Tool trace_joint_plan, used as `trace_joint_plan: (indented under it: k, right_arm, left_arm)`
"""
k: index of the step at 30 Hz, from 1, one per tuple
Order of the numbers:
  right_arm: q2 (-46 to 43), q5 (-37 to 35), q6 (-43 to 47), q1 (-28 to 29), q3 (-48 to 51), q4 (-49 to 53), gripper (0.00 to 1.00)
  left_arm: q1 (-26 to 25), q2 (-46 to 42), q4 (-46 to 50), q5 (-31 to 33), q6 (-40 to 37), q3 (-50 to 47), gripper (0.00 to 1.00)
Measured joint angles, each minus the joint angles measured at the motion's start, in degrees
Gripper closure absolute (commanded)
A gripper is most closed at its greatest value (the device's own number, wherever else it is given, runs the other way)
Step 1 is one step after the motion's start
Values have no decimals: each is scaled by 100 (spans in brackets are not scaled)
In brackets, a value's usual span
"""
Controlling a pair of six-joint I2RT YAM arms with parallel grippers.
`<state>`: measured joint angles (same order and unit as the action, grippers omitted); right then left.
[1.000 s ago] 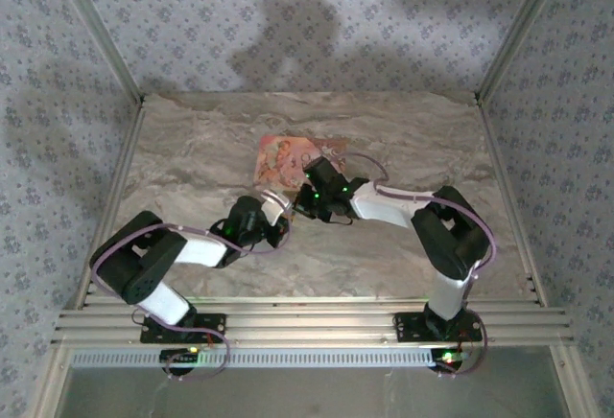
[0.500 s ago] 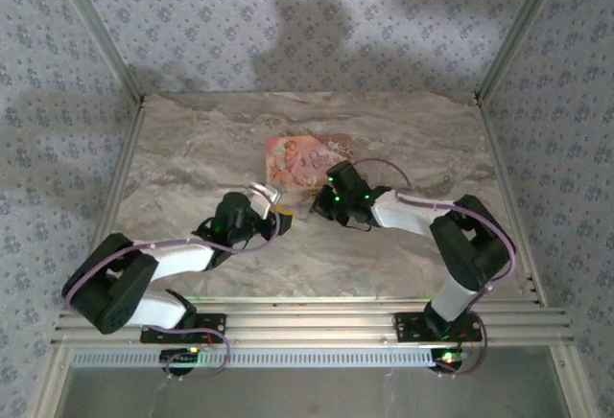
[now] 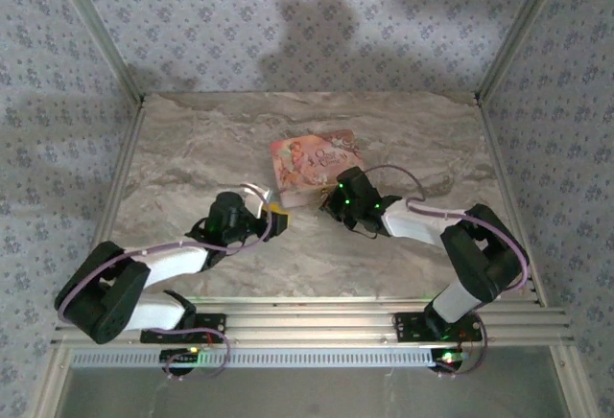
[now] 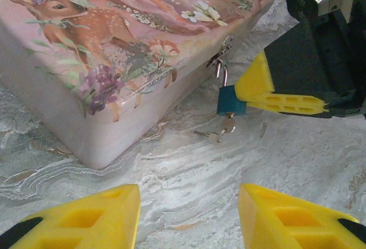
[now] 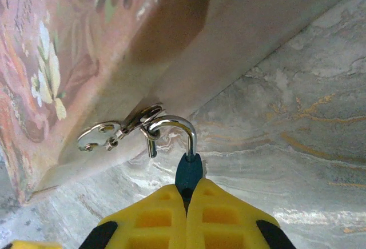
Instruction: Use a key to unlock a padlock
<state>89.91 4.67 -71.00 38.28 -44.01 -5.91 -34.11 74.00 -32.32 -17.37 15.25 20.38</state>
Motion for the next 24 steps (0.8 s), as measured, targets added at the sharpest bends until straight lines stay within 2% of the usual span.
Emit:
trace_joint_plan:
  k: [13,24]
  right_arm:
    - [9,-968,-662,433,96,-566,100]
    - [293,-1377,-752,575,-260,-651,100]
  left_arm:
    - [0,-575,201,24,50,-299,51]
    - [37,-785,341,33,44,-376,51]
